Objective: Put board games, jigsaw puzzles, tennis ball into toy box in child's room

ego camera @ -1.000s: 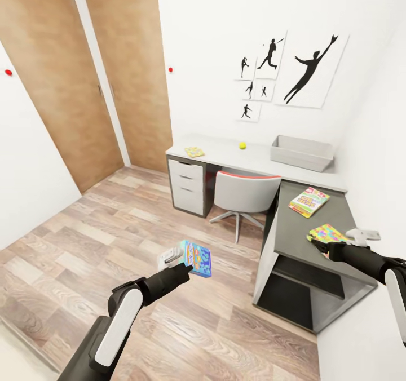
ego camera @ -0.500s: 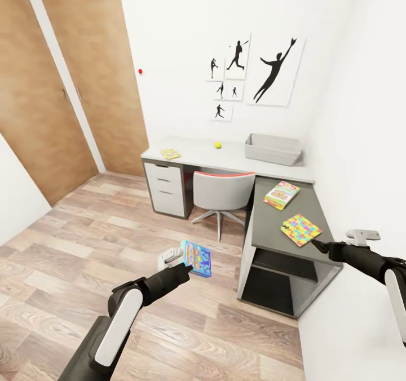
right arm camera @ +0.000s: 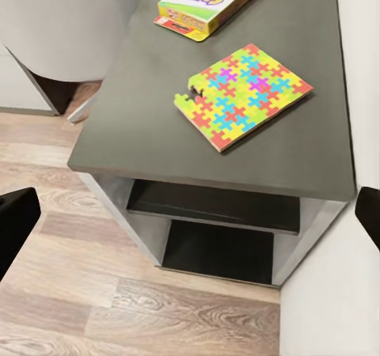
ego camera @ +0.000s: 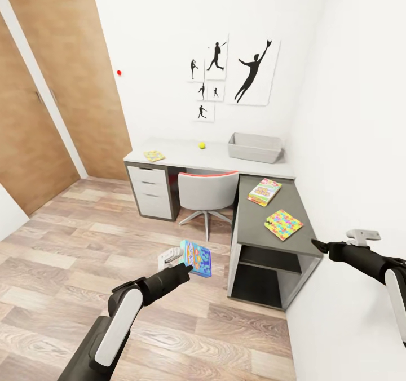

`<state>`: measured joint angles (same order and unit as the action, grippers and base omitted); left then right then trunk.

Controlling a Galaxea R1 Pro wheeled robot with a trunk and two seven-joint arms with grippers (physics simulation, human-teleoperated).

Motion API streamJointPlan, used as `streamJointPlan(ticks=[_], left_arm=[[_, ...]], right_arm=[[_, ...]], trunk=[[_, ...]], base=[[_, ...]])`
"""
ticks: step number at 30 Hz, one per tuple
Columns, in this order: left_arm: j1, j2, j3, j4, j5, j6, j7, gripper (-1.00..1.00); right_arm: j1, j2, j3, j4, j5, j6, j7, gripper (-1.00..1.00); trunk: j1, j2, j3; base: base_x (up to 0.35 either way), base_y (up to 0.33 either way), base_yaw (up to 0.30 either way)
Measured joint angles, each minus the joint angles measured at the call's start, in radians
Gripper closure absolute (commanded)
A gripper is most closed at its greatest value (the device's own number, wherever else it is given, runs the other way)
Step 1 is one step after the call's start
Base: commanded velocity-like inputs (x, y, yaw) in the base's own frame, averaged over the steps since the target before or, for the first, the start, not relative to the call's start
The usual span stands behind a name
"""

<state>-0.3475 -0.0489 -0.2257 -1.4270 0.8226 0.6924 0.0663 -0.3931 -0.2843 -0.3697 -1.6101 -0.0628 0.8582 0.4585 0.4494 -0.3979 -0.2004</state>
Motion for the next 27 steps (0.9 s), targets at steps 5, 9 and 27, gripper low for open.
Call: streamJointPlan(ticks=[5, 9, 27], left_arm=[[0.0, 0.0, 0.0, 0.0, 0.0, 0.0, 0.0, 1.0], [0.0, 0.0, 0.0, 0.0, 0.001, 0.0, -0.001, 1.0], [0.0, 0.0, -0.001, 0.0, -0.004, 0.0, 0.0, 1.0]], right_arm=[[0.0, 0.0, 0.0, 0.0, 0.0, 0.0, 0.0, -1.0], [0.0, -0.001, 0.0, 0.0, 0.0, 0.0, 0.0, -1.0], [0.0, -0.001, 0.0, 0.0, 0.0, 0.0, 0.0, -1.0]], trunk=[[0.0, 0.0, 0.0], [0.0, 0.0, 0.0], [-0.001, 0.0, 0.0]], base=[[0.0, 0.0, -0.019], [0.017, 0.0, -0.007], [0.273, 0.0, -0.001]])
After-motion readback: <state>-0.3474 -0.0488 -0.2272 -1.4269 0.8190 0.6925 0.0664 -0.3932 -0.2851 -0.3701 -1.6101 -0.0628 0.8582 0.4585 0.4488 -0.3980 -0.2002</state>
